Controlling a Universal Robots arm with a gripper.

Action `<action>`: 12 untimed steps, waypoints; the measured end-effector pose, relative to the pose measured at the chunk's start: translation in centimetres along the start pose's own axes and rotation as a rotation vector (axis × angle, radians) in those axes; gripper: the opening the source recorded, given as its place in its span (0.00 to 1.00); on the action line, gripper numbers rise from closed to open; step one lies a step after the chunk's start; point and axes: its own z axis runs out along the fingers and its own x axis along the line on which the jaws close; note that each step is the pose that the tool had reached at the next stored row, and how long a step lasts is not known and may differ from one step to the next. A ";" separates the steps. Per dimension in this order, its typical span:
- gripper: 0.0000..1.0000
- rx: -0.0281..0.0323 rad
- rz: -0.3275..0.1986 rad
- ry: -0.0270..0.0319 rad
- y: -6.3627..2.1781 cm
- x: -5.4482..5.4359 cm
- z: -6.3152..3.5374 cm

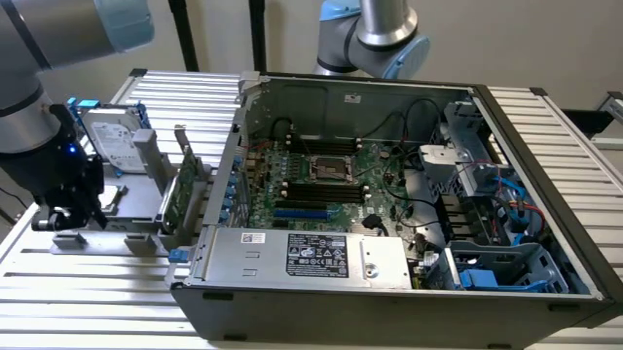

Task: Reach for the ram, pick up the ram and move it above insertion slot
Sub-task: 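Pick up the ram and move it above insertion slot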

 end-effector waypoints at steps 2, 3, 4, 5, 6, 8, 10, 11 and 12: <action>0.14 0.0001 0.000 0.0000 -0.14 0.0 -0.93; 0.14 0.0001 0.000 0.0000 -0.23 0.0 -1.37; 0.14 0.0001 0.000 0.0000 -0.36 0.0 -1.84; 0.14 0.0002 0.000 -0.0001 -0.53 0.0 -2.29; 0.14 0.0001 0.000 0.0000 -0.73 0.0 -2.74; 0.14 0.0004 0.000 -0.0002 -1.35 0.0 -3.62; 0.14 0.0002 0.000 -0.0001 -2.28 0.0 -4.56; 0.14 0.0001 0.000 -0.0002 -2.74 0.0 -5.02; 0.14 0.0002 0.000 -0.0004 -3.18 0.0 -5.46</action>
